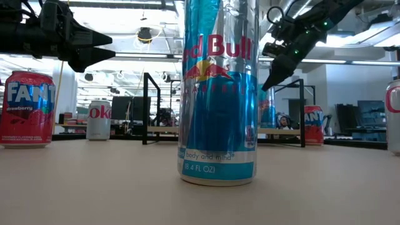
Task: Place canned beverage on shelf
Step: Put the top blue soda can on the shelf
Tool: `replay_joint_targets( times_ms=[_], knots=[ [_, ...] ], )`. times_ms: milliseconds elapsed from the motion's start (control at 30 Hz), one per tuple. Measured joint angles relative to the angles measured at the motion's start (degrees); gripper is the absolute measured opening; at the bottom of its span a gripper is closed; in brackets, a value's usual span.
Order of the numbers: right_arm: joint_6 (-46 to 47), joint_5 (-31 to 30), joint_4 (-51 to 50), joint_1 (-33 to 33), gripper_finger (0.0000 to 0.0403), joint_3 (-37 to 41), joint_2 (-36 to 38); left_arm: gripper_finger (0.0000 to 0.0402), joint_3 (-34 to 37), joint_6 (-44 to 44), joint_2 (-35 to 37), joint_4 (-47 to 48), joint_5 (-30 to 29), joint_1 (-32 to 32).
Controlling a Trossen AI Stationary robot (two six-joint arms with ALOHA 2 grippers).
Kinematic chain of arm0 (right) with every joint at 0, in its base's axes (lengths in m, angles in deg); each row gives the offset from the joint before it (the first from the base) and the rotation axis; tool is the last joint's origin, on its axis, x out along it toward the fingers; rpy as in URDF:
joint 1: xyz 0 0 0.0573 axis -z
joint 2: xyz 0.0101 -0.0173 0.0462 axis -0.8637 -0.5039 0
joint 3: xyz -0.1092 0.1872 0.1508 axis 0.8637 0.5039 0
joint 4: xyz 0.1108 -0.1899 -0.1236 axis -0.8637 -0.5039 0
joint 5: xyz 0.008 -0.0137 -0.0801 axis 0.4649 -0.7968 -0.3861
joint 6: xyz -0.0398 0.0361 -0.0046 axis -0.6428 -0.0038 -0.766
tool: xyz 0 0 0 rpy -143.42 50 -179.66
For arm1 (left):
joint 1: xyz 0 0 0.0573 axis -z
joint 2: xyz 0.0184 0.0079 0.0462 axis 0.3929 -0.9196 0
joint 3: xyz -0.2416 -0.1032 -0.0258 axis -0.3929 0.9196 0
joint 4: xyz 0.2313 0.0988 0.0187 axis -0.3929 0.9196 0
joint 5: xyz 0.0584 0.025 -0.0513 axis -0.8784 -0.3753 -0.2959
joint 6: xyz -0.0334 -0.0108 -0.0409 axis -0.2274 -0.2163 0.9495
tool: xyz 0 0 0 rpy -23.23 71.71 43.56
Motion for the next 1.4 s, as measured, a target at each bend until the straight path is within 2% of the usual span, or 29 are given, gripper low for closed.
replay_joint_targets(
  times_ms=[267, 467, 633, 833, 933, 1033, 1100, 1267, 1333, 1400],
  knots=[
    [-0.2, -1.16, 1.03, -1.76, 0.0325, -0.53, 0.0, 0.0295, 0.0, 0.0, 0.0, 0.0, 0.0, 0.0],
    [-0.21, -4.26, -0.58, -3.43, 0.0326, -4.77, 0.0, 0.0295, 0.0, -0.01, 0.01, -0.02, 0.01, 0.01],
    [2.86, -4.59, -5.35, -6.16, 0.0326, -9.9, 0.02, 0.0295, 0.0, -0.05, 0.02, -0.01, 0.0, 0.02],
    [5.89, -4.58, -16.64, -13.07, 0.0308, -13.46, 0.09, 0.0295, 0.0, -0.68, 0.01, 0.0, 0.0, 0.0],
    [8.71, -4.98, -23.5, -17.43, 0.0278, -13.37, 0.07, 0.0295, 0.0, 0.07, 0.02, 0.53, 0.02, 0.0],
    [12.52, -5.67, -25.2, -21.99, 0.0234, -12.09, 0.07, 0.0295, 0.0, 0.09, 0.0, 1.12, 0.02, 0.02],
    [13.74, -9.84, -24.6, -24.86, 0.0195, -10.89, 0.02, 0.0295, 0.0, 0.1, 0.02, 0.9, 0.02, 0.02],
    [16.3, -25.28, -22.17, -29.32, 0.0073, -8.96, 0.02, 0.0295, 0.0, 1.0, 0.02, 0.83, 0.02, 0.02],
    [17.5, -27.48, -21.22, -30.38, 0.0026, -8.2, 0.02, 0.0295, 0.0, 1.07, 0.02, 0.85, 0.02, 0.0],
    [18.1, -27.54, -20.19, -30.93, 0.0017, -7.27, 0.02, 0.0295, 0.0, 0.66, 0.02, 0.83, -0.03, 0.0]
  ],
)
